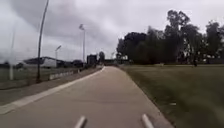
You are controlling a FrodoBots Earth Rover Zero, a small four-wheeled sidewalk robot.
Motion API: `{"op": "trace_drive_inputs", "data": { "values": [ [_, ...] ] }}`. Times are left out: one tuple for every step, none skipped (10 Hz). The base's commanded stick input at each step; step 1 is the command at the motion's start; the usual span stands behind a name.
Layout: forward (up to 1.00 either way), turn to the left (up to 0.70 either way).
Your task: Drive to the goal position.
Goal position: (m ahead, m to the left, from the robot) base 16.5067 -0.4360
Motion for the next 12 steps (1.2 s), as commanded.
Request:
{"op": "trace_drive_inputs", "data": {
  "values": [
    [1.00, 0.00],
    [1.00, 0.00],
    [0.99, -0.03],
    [0.97, -0.32],
    [0.97, -0.35],
    [0.97, -0.35],
    [0.97, -0.35],
    [0.97, -0.35],
    [0.97, -0.27],
    [0.97, -0.01],
    [0.97, 0.00],
    [0.97, 0.00]
  ]
}}
